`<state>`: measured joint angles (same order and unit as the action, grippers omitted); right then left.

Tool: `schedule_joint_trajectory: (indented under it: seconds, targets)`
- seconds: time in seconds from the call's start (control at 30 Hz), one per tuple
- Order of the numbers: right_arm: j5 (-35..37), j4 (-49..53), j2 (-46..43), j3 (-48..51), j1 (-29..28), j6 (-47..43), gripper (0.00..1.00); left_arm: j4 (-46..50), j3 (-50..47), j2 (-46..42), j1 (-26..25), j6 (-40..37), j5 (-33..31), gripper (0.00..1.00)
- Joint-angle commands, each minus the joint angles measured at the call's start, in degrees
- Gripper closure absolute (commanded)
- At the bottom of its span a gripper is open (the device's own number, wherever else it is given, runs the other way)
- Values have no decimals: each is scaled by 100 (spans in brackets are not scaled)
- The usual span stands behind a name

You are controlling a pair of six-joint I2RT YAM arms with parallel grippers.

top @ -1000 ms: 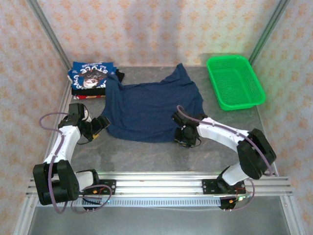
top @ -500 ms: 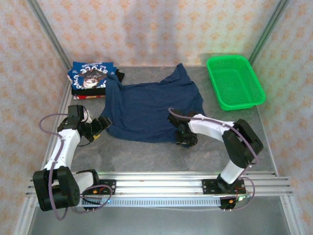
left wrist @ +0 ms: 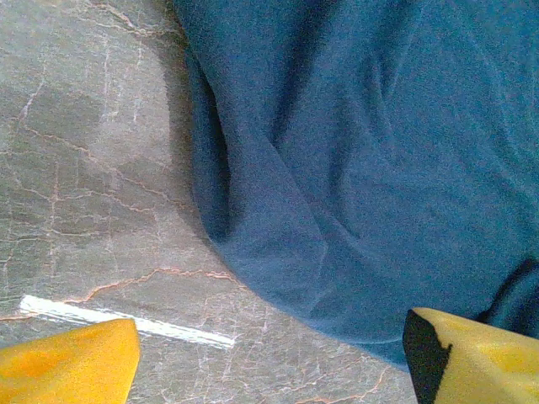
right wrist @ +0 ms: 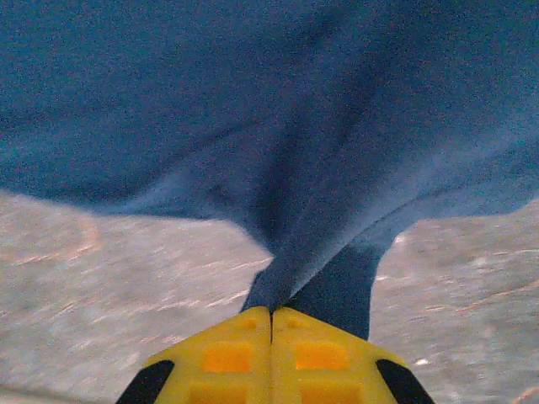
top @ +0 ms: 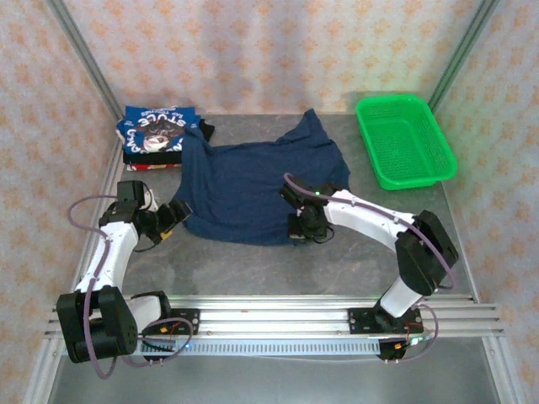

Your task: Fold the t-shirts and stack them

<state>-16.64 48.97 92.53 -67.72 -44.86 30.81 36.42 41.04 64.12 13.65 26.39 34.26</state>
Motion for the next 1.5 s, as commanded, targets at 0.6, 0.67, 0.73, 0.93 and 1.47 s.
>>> schedule_joint_trajectory:
  seconds: [0.6, 0.67, 0.73, 0.93, 1.47]
  targets:
    - [-81, 854, 2731, -3007, -162, -987, 99, 0, -30, 110, 42, -161, -121, 18]
    - [-116, 958, 2906, -3219, -57, -1162, 96, -4, -26, 110, 46, -166, -121, 18]
    - [-303, 1031, 3125, -3377, 27, -1326, 90, -10, -30, 118, 45, -153, -121, 18]
    - [-375, 652, 2651, -2896, 143, -957, 54, 49, -2, 76, 43, -161, -148, 18]
    - [-929, -1219, -1636, 2261, 1045, 826, 54, -232, 366, 388, 84, 327, -198, 18]
